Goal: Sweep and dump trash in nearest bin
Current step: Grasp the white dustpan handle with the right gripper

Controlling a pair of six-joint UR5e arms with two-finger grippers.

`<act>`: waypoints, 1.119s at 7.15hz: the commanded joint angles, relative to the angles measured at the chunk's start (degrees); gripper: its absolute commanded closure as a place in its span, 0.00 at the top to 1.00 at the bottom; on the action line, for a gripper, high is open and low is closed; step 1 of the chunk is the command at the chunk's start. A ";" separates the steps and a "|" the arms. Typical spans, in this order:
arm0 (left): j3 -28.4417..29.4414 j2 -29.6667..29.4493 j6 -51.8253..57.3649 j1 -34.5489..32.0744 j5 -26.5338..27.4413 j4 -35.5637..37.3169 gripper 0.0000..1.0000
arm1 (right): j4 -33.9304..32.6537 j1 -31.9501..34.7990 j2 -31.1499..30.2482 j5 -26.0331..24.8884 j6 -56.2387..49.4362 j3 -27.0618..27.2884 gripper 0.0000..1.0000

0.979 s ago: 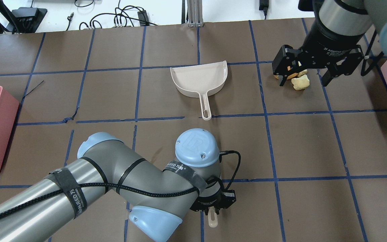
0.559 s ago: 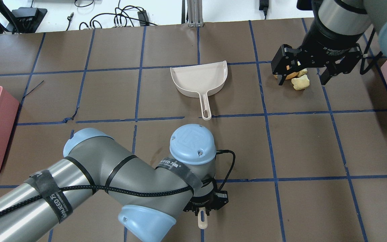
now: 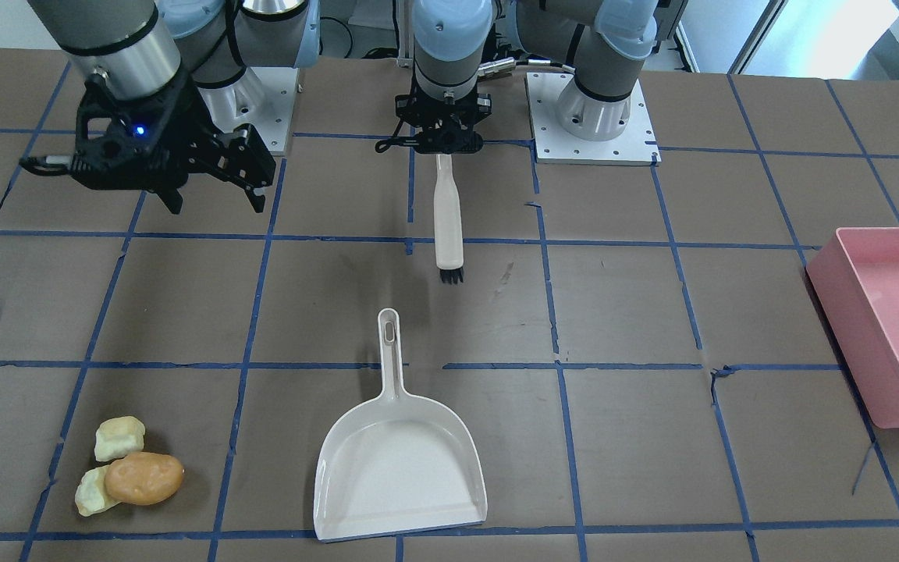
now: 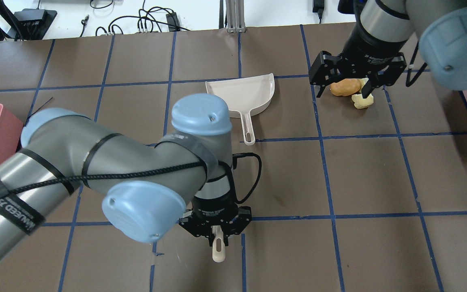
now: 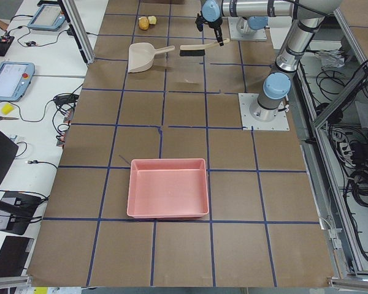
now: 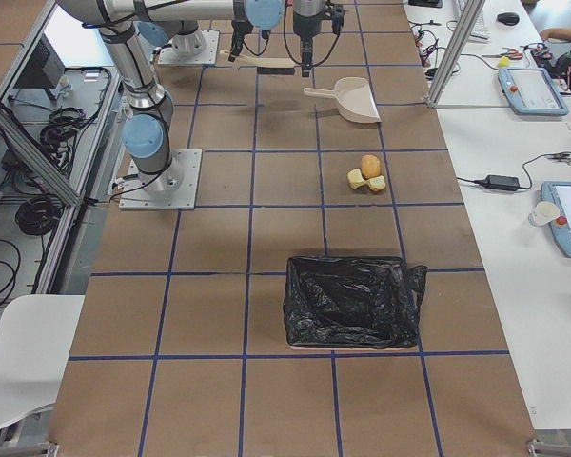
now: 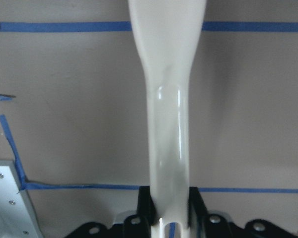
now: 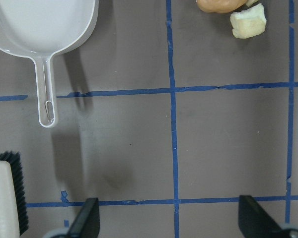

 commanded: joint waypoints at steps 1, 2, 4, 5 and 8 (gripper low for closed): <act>3.77 0.08 7.44 9.76 0.32 -7.63 0.00 | -14.32 4.36 5.97 0.79 3.26 5.14 0.97; 3.77 0.08 9.74 15.38 0.67 -8.34 0.00 | -21.80 7.78 8.17 0.17 7.63 7.08 0.97; 3.16 -0.18 16.25 24.44 1.47 -8.44 0.00 | -33.76 13.93 13.88 -6.30 13.64 8.85 0.96; 3.33 -1.40 17.31 26.14 2.16 -8.09 0.00 | -42.53 17.27 18.52 -9.73 15.74 9.73 0.96; 2.81 -1.94 19.33 27.47 3.05 -6.59 0.00 | -47.72 19.50 22.87 -13.37 16.38 11.49 0.97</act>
